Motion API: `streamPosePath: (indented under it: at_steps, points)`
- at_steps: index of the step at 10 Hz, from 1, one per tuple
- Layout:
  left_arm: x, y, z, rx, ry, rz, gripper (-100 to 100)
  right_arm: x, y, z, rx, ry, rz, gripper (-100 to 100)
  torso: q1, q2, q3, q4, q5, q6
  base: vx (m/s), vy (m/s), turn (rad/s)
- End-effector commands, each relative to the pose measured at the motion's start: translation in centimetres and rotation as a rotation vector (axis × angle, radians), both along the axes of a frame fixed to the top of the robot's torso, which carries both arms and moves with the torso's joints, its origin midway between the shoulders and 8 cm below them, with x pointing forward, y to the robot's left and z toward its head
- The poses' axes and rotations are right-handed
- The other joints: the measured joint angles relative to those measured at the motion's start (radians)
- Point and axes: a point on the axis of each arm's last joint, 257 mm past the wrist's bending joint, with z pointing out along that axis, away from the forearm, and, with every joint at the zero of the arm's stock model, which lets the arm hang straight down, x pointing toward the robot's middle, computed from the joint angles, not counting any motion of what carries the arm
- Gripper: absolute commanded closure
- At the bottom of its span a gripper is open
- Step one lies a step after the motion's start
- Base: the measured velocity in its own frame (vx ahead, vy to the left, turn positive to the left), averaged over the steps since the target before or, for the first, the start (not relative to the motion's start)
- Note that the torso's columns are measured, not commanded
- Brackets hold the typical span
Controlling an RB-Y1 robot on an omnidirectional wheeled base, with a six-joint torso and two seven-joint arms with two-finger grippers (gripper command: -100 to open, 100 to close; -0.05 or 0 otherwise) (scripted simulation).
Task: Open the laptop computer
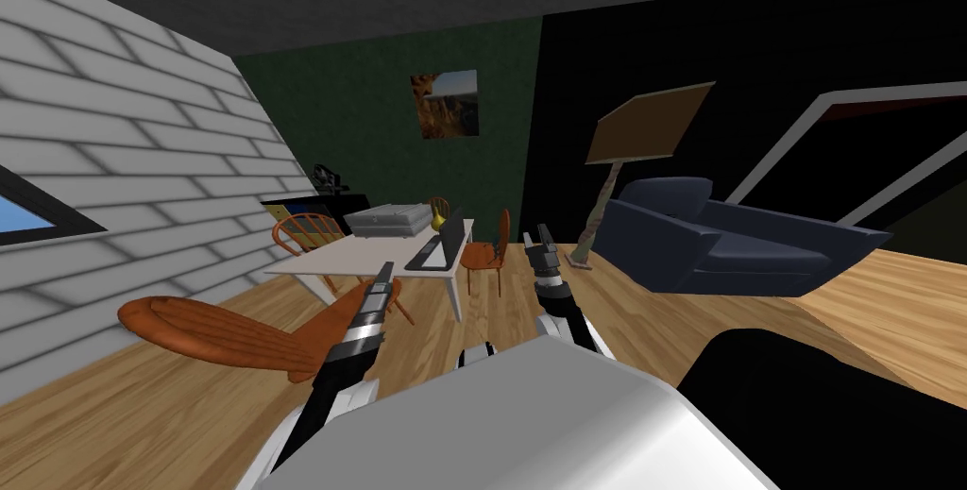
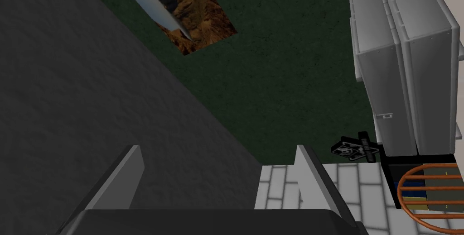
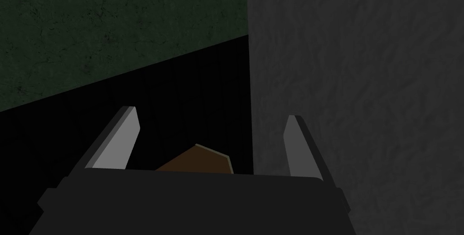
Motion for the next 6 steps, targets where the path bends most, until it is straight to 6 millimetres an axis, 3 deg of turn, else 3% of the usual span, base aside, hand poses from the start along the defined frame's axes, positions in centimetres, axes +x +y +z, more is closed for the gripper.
streamPosePath:
  at_steps: [1, 6]
  points:
    - [1.4, 0.3, -2.4, 0.054, 0.061, 0.035, -100, 0.0, 0.0, 0.0, 0.000, 0.000, 0.000, 0, 0.001, 0.002, 0.001, 0.001, 0.000, 0.000, 0.093, -0.111, -0.027]
    - [3.1, 0.9, -6.7, 0.174, 0.163, 0.075, -100, 0.0, 0.0, 0.0, 0.000, 0.000, 0.000, 0, 0.000, 0.000, 0.000, 0.000, 0.000, 0.000, 0.081, -0.103, -0.020]
